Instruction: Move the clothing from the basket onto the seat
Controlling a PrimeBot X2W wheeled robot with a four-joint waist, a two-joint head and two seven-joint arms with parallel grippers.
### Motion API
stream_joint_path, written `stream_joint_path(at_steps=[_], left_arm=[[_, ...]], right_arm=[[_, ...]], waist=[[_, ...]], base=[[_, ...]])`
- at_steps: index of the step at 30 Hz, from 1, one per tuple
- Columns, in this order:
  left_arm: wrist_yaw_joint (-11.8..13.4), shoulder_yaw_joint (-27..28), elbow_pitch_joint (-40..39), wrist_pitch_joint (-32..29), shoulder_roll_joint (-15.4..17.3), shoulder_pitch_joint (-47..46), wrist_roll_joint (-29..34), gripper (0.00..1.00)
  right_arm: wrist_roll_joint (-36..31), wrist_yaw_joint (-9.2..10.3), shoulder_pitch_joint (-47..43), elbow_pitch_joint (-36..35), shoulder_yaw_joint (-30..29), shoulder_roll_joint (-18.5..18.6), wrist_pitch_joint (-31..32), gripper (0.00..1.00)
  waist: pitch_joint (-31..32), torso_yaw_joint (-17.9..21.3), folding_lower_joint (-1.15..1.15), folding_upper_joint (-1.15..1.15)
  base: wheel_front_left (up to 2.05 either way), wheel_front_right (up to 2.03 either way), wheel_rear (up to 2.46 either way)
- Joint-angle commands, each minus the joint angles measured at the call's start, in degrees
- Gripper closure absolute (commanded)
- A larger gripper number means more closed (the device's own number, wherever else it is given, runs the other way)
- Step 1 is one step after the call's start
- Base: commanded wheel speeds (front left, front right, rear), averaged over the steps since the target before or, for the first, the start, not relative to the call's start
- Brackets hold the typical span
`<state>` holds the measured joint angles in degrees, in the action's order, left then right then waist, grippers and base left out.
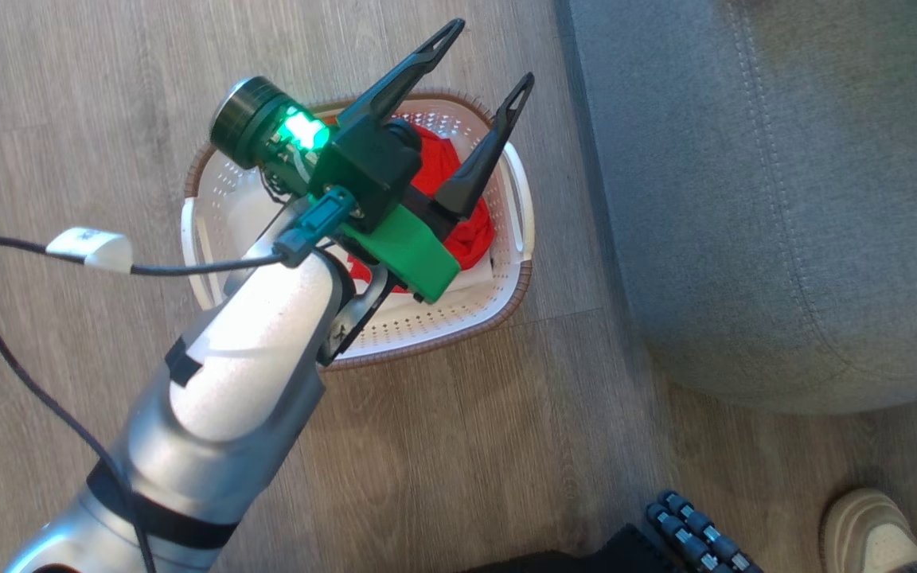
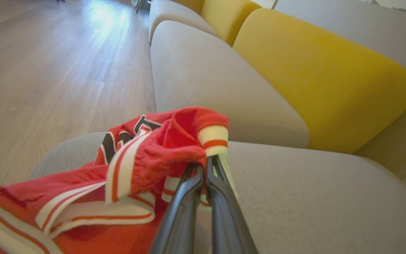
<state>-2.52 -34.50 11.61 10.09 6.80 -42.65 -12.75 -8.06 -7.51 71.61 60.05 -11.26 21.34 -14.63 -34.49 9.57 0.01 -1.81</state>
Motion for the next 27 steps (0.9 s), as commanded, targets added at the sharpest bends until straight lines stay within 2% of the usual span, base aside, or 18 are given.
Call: stream_joint_path(at_steps=[1, 10, 11, 12, 13, 14, 15, 21, 27], left_arm=[[0.3, 1.1, -2.3, -0.1, 0.9, -1.4, 0.5, 0.00], [0.3, 0.1, -2.3, 0.2, 0.9, -1.0, 0.1, 0.00], [0.4, 0.1, -2.2, 0.2, 0.9, -0.9, 0.1, 0.00], [0.4, 0.1, -2.1, 0.3, 1.0, -0.8, 0.0, 0.00], [0.5, 0.1, -2.0, 0.4, 1.0, -0.8, -0.1, 0.00], [0.5, 0.1, -1.9, 0.4, 1.1, -0.7, -0.2, 0.00], [0.6, 0.1, -1.7, 0.5, 1.2, -0.6, -0.3, 0.00], [1.1, 0.5, -0.8, 1.2, 1.3, 0.5, -1.3, 0.00], [1.4, 1.2, 0.9, 2.1, 1.4, 2.0, -2.8, 0.00]], right_arm=[[-0.7, 0.02, -0.6, -1.3, -0.4, -0.3, -0.4, 1.00], [-4.2, 0.02, -3.4, 2.6, -2.2, -2.5, -0.4, 1.00], [-4.5, 0.02, -3.7, 2.8, -2.3, -2.6, -0.4, 0.96], [-4.8, 0.02, -4.0, 2.8, -2.4, -2.7, -0.4, 0.73], [-5.1, 0.02, -4.3, 2.8, -2.5, -2.8, -0.4, 0.58], [-5.4, 0.02, -4.5, 2.9, -2.5, -2.9, -0.4, 0.27], [-5.6, 0.02, -4.7, 2.9, -2.5, -2.9, -0.4, 0.00], [-5.7, 0.02, -5.9, 1.5, -0.3, -3.1, -0.4, 0.00], [-2.9, 0.02, -8.1, -1.6, 3.6, -2.9, -0.4, 0.00]], waist=[[-0.1, -0.2, -0.01, 0.00], [-0.2, -1.3, -0.01, 0.00], [-0.1, -1.4, -0.01, 0.00], [0.0, -1.4, -0.01, 0.00], [0.2, -1.5, -0.01, 0.00], [0.4, -1.4, -0.01, 0.00], [0.6, -1.4, -0.01, 0.00], [2.7, -0.9, -0.01, 0.00], [5.9, -0.6, -0.01, 0.00]], base=[[0.00, 0.00, 0.00], [0.00, 0.00, 0.00], [0.00, 0.00, 0.00], [0.00, 0.00, 0.00], [0.00, 0.00, 0.00], [0.00, 0.00, 0.00], [0.00, 0.00, 0.00], [0.00, 0.00, 0.00], [0.00, 0.00, 0.00]])
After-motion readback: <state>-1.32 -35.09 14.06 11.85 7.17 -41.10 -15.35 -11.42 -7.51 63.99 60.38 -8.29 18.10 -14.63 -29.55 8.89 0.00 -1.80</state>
